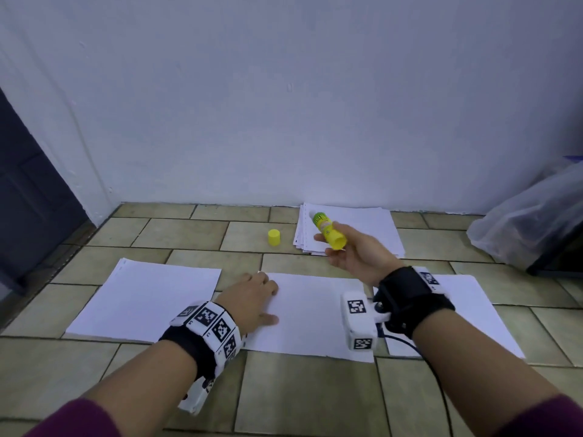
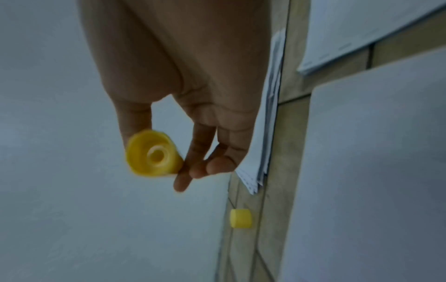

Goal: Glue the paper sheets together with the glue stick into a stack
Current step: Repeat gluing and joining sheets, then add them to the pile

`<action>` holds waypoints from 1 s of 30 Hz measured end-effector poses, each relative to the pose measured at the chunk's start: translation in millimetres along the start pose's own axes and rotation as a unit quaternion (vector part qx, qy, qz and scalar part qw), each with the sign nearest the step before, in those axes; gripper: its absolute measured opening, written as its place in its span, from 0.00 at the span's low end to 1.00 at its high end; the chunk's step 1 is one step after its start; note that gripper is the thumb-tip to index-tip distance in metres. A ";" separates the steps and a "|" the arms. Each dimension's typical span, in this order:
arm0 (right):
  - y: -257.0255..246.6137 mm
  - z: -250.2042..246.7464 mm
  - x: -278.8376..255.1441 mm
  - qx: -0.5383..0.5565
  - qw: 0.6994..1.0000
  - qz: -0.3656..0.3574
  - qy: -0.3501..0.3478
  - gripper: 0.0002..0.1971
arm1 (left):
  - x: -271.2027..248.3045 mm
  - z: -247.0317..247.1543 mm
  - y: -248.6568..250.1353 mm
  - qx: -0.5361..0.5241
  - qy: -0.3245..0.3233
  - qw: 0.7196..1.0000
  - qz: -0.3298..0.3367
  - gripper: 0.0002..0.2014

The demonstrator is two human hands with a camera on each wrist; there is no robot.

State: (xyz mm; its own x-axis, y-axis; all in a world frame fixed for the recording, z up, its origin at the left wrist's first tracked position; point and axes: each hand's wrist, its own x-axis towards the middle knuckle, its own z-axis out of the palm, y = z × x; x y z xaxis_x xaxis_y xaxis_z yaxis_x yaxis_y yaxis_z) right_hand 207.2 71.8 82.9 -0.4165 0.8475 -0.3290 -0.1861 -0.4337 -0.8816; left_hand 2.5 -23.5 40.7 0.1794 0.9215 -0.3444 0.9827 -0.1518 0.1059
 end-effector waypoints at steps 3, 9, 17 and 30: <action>17.5 14.0 24.6 -0.118 0.991 -0.050 0.042 0.09 | 0.4 -2.8 -8.4 0.001 0.002 1.000 0.009 0.29; 38.8 34.0 65.5 -0.442 0.874 -0.123 0.159 0.17 | 0.6 -3.3 -18.7 -0.007 -0.005 1.000 0.022 0.39; 48.6 48.8 75.5 -0.539 0.820 -0.140 0.133 0.19 | 3.2 4.8 -20.3 -0.038 0.016 0.999 0.003 0.40; 3.1 -43.7 8.1 -0.502 0.842 -0.137 0.141 0.19 | 3.9 0.8 -22.2 -0.057 -0.013 0.998 -0.021 0.34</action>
State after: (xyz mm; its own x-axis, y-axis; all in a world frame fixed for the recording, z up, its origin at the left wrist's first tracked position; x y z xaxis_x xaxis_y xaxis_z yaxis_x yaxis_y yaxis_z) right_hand 242.2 90.7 62.7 -0.2263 0.9740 -0.0100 0.6648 0.1470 -0.7324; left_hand -18.6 -16.8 36.2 0.1407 0.9166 -0.3742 0.9782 -0.0703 0.1955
